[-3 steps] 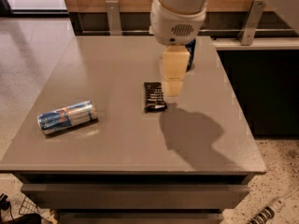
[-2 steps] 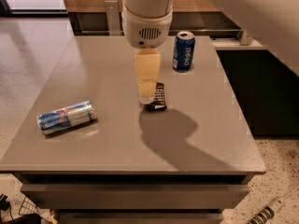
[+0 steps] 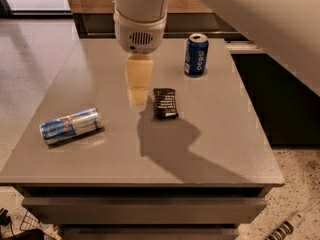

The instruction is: Place redbull can upright

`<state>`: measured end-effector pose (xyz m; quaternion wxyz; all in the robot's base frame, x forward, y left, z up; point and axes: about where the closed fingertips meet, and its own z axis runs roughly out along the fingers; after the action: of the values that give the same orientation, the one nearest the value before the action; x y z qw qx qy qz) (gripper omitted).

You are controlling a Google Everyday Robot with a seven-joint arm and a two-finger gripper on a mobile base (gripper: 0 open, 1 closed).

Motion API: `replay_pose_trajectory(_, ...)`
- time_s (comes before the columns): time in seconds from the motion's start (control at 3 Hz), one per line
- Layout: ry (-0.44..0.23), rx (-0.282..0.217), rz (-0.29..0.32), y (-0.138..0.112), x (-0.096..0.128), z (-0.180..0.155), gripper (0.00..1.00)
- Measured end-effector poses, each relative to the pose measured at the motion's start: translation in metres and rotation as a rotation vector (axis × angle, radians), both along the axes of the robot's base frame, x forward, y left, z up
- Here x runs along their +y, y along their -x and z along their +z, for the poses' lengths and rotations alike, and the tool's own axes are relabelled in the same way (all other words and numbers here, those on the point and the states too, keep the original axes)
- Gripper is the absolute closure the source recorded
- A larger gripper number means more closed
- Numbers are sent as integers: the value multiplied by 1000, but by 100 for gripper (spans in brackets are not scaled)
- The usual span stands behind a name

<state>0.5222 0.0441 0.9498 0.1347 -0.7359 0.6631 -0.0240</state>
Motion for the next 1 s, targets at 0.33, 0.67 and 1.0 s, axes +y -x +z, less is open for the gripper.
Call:
replay_pose_trajectory(0.33, 36, -31, 81, -5, 30, -6, 0)
replay_pose_trajectory(0.67, 53, -52, 160, -7, 57, -12, 0)
replay_pose_trajectory(1.0, 71, -57, 243, -7, 84, -21, 0)
